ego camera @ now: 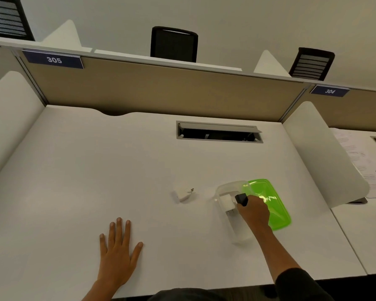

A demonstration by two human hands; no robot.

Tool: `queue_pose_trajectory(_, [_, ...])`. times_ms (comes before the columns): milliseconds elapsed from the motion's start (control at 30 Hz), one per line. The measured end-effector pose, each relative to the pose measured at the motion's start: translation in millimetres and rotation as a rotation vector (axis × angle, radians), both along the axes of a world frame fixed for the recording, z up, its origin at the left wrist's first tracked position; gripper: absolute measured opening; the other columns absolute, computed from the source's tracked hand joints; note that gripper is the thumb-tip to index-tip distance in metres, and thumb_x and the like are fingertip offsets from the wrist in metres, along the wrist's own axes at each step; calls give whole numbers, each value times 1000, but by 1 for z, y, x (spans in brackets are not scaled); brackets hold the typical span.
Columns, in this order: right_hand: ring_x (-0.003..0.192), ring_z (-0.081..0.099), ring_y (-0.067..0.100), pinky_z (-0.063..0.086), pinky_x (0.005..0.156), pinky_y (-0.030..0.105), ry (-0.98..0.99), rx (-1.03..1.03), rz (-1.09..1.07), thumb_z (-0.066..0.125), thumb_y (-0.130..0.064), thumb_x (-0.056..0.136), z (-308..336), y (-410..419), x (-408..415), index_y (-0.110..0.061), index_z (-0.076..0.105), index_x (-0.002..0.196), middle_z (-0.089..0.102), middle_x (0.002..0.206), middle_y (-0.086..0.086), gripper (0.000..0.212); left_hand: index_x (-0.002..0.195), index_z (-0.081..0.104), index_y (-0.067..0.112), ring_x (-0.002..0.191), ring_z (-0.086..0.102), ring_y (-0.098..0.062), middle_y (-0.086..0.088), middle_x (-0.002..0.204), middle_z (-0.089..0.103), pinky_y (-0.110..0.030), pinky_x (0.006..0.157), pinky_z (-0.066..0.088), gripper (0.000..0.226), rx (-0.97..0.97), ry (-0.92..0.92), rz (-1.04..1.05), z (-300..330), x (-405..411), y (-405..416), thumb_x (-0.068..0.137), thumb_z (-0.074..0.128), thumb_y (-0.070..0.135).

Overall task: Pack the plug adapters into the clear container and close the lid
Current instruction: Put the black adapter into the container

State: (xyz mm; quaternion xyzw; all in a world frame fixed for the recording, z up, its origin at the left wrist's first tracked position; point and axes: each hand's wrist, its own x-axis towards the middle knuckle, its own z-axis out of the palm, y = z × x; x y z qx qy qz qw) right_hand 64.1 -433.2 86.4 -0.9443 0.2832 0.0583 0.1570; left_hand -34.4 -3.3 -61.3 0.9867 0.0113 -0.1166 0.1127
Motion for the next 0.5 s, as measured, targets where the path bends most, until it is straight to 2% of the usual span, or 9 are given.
queue_pose_trajectory(133, [102, 72, 38, 60, 86, 43, 57, -21, 25, 68, -39, 96, -2, 4, 4, -2, 71, 106, 74, 106, 16, 39, 169, -2, 17, 166, -7, -33, -11, 179, -11, -63, 133, 5, 93, 2, 8, 2, 1, 1, 0, 96, 15, 73])
queue_pose_trajectory(500, [105, 72, 37, 61, 89, 43, 118, -55, 40, 63, -31, 98, -11, 1, 6, -2, 71, 109, 74, 110, 16, 32, 169, -4, 17, 166, -9, -33, -11, 178, -13, -64, 133, 6, 94, -4, 21, 9, 1, 1, -1, 96, 14, 74])
